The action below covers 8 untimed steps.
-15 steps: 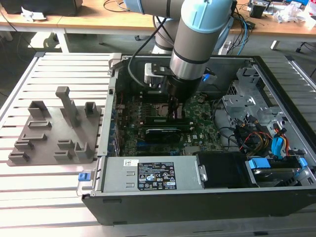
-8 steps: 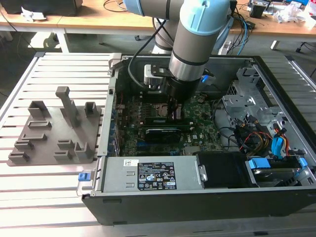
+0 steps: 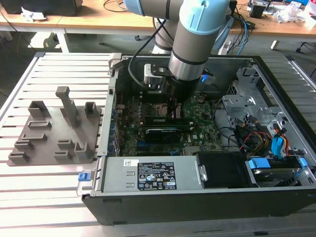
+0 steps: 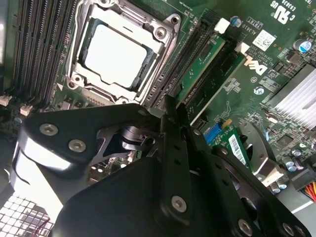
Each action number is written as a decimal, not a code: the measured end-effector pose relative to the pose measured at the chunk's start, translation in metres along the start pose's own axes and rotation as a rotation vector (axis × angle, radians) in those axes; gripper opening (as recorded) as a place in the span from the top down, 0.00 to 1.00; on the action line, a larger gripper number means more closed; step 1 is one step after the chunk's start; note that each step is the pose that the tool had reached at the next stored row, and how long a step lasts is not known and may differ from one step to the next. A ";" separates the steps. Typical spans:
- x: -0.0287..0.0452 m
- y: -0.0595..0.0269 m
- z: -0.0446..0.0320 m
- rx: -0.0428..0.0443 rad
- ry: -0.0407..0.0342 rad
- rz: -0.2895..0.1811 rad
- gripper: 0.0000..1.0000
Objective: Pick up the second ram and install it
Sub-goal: 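Insert the second ram into the second slot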
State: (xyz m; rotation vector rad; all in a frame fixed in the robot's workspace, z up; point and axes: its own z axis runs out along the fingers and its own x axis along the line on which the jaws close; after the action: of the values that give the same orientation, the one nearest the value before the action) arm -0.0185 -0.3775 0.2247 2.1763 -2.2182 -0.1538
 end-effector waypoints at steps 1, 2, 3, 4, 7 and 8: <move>0.0000 -0.0001 0.0004 0.0001 0.0000 0.000 0.86; 0.0000 -0.0001 0.0009 0.0000 0.0001 0.000 0.86; 0.0000 -0.0001 0.0013 0.0000 0.0003 0.000 0.86; 0.0000 -0.0001 0.0015 0.0000 0.0003 0.000 0.86; 0.0004 -0.0002 0.0017 0.0000 0.0041 -0.001 0.86; 0.0004 -0.0002 0.0021 0.0002 0.0049 -0.001 0.86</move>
State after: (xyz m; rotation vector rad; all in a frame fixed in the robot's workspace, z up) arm -0.0185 -0.3779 0.2226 2.1759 -2.2144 -0.1482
